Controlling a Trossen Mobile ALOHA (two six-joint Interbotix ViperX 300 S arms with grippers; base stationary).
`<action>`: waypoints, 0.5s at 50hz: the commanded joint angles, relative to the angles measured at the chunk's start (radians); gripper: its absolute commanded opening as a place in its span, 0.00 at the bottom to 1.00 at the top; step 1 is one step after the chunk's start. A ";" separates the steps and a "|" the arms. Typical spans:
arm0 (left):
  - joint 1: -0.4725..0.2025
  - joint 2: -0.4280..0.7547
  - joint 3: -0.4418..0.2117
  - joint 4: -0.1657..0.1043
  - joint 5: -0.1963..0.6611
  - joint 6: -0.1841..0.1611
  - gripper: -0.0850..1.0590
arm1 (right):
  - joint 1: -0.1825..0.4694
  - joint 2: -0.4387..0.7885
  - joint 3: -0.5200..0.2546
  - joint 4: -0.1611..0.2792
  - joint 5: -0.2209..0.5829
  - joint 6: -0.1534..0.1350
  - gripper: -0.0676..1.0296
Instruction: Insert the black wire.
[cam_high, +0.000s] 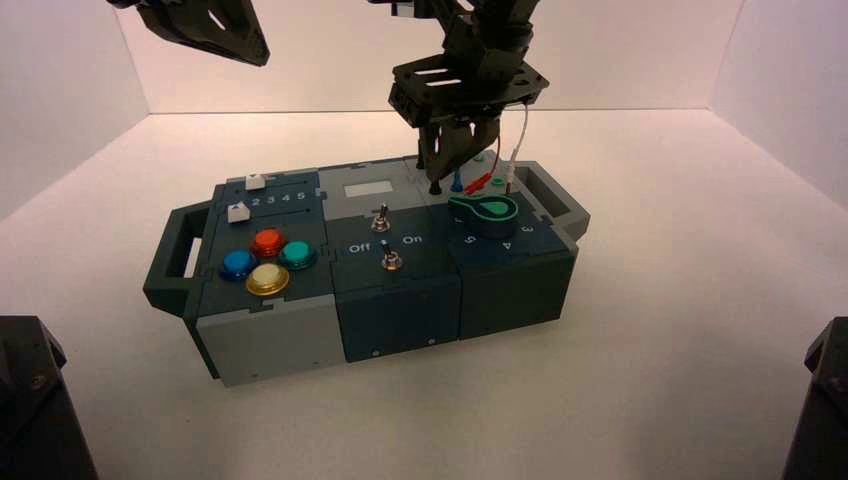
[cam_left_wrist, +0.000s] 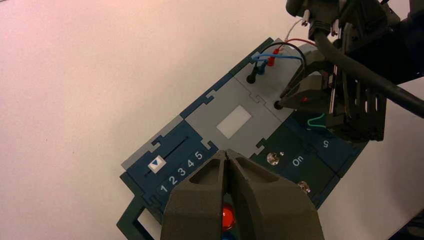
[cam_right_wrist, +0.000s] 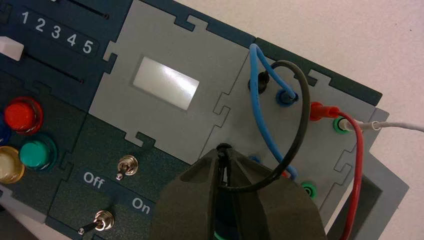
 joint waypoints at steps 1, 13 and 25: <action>0.003 -0.006 -0.023 0.005 -0.011 0.003 0.04 | 0.031 0.021 0.003 0.002 0.006 -0.005 0.04; 0.008 -0.008 -0.023 0.006 -0.011 0.003 0.04 | 0.029 -0.034 0.005 -0.003 0.012 -0.011 0.18; 0.026 -0.029 -0.023 0.008 -0.011 0.005 0.04 | 0.031 -0.138 0.005 0.002 0.098 -0.008 0.35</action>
